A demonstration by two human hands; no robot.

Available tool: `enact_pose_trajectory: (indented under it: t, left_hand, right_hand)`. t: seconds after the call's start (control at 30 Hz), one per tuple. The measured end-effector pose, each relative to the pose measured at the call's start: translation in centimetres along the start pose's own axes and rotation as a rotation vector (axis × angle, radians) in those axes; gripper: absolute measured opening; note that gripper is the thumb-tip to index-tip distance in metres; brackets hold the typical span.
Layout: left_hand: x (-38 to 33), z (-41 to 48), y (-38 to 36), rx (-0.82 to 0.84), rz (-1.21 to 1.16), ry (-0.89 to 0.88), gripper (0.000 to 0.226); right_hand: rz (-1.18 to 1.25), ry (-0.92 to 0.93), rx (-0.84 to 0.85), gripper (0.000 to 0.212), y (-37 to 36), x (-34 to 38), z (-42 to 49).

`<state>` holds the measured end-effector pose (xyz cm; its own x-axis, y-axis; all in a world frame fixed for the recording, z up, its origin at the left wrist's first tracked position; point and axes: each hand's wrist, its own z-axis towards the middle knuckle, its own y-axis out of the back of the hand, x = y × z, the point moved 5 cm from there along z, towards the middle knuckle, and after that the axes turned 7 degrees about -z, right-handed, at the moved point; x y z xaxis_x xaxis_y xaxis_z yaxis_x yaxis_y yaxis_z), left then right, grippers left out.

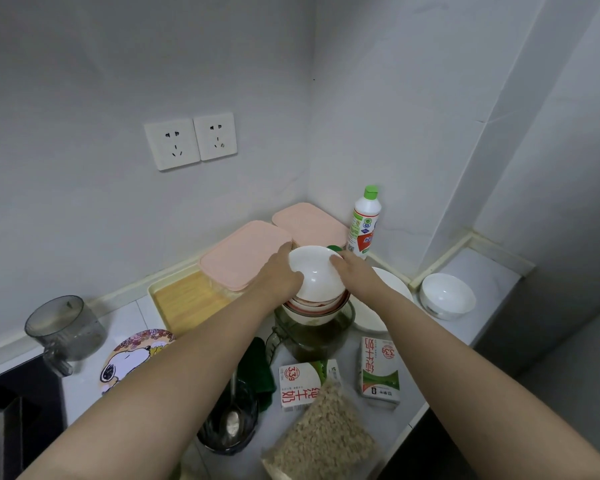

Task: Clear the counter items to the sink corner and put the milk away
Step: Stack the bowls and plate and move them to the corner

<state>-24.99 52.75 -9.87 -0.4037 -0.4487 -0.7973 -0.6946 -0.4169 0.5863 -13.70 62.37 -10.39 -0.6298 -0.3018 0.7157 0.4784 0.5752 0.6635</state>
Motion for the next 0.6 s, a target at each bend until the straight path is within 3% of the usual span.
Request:
enact_pose_trajectory:
  t: [0.13,0.27,0.33,0.5,0.6]
  left_hand:
    - [1.0,0.4,-0.5,-0.072,-0.383,0.171,0.059]
    - [1.4,0.5,-1.2,-0.182,-0.457,0.231,0.044]
    - [1.5,0.3,-1.6,-0.218,-0.483,0.236,0.042]
    - [1.8,0.3,-2.2,-0.254,-0.555,0.235,0.035]
    - [1.9,0.5,-2.3,-0.258,-0.551,0.220,0.030]
  right_hand:
    - [0.287,-0.175,-0.200,0.035,0.8,-3.6,1.0]
    - [0.249,-0.376,-0.395,0.030,2.4,-8.6,1.1]
    - [0.240,-0.464,-0.433,0.040,2.9,-10.8,0.7]
    - [0.179,-0.634,-0.363,0.073,3.6,-16.2,0.5]
    - [0.078,-0.711,-0.266,0.074,3.9,-17.4,0.0]
